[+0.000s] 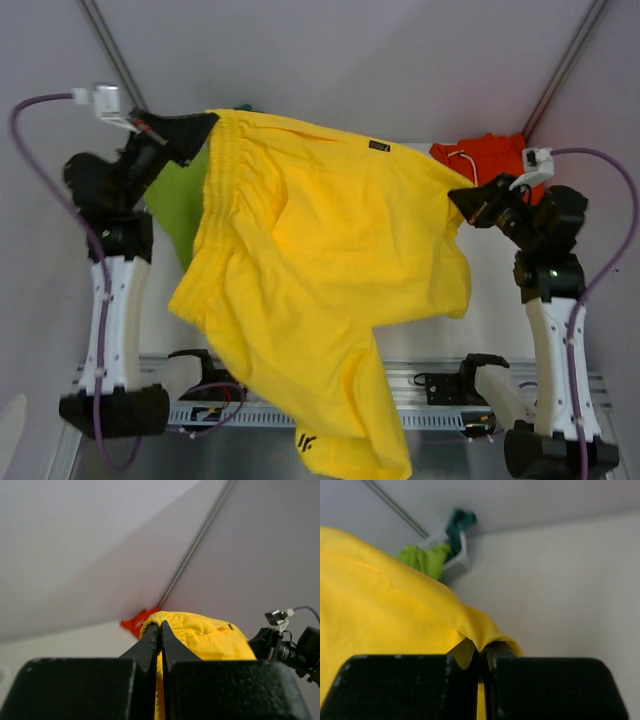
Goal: Fold and stack the shorts
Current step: Flatten the shorts out
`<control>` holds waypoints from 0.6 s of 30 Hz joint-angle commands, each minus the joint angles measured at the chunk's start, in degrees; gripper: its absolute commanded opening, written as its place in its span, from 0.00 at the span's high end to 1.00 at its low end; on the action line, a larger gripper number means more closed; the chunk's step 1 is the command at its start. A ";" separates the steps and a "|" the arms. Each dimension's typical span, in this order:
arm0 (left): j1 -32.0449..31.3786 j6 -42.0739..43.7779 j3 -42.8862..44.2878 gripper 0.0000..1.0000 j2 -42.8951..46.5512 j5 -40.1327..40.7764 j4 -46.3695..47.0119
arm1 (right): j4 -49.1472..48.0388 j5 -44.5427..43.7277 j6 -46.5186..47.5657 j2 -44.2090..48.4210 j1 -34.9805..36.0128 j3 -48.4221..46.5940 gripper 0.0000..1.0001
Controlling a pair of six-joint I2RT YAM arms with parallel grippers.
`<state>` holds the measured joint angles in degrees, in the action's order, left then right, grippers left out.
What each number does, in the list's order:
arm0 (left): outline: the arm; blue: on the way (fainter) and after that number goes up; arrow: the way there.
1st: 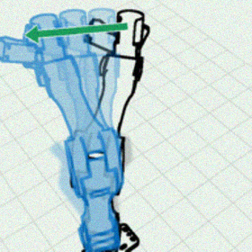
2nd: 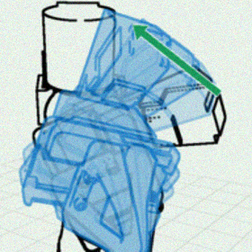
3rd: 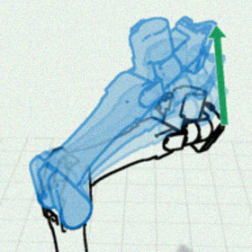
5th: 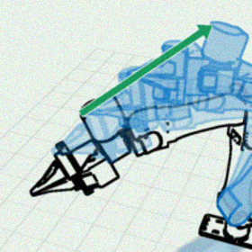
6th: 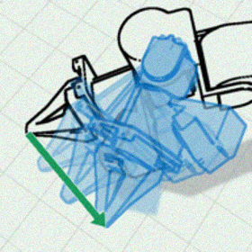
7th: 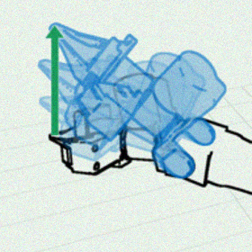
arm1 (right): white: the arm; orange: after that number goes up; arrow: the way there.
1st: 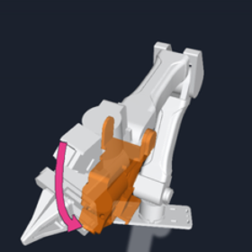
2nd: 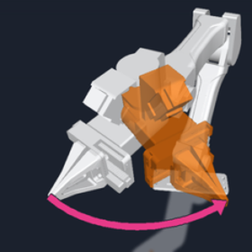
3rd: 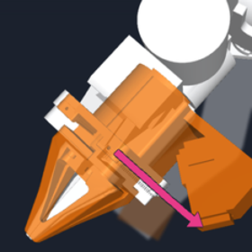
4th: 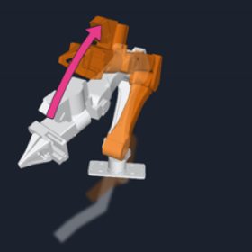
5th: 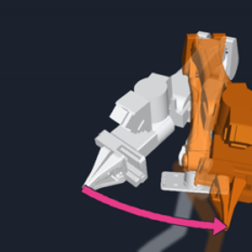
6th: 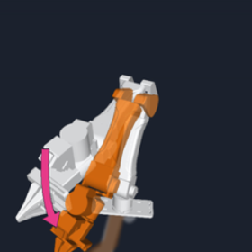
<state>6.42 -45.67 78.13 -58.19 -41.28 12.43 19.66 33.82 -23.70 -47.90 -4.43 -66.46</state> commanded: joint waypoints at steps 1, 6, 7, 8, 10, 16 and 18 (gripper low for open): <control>-4.64 4.18 -10.68 1.00 -9.90 6.37 2.42 | -1.43 -3.15 -4.06 -4.20 -0.49 12.18 1.00; -7.80 4.02 -12.04 1.00 -27.91 8.49 10.49 | -9.18 -5.78 -6.44 -12.55 -0.76 18.11 1.00; -8.00 3.84 -11.34 1.00 -30.37 9.28 11.21 | -10.16 -7.44 -6.62 -14.31 -0.76 18.38 1.00; -8.35 3.92 -10.03 1.00 -32.66 9.89 11.74 | -11.30 -8.15 -6.79 -18.07 -0.85 18.64 1.00; -8.96 4.89 -6.42 1.00 -39.52 11.91 11.04 | -14.63 -9.82 -7.41 -22.22 -1.11 17.95 1.00; -9.93 4.71 10.01 1.00 -55.15 11.74 8.86 | -22.12 -10.09 -8.38 -39.18 -2.25 10.22 1.00; -10.63 5.85 17.92 1.00 -58.51 12.27 6.22 | -22.21 -10.18 -8.55 -44.88 -2.43 6.28 1.00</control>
<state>-3.46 -42.61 86.96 -114.10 -31.42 15.97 3.66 25.39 -31.51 -87.77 -6.11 -53.60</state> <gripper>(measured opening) 0.003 0.009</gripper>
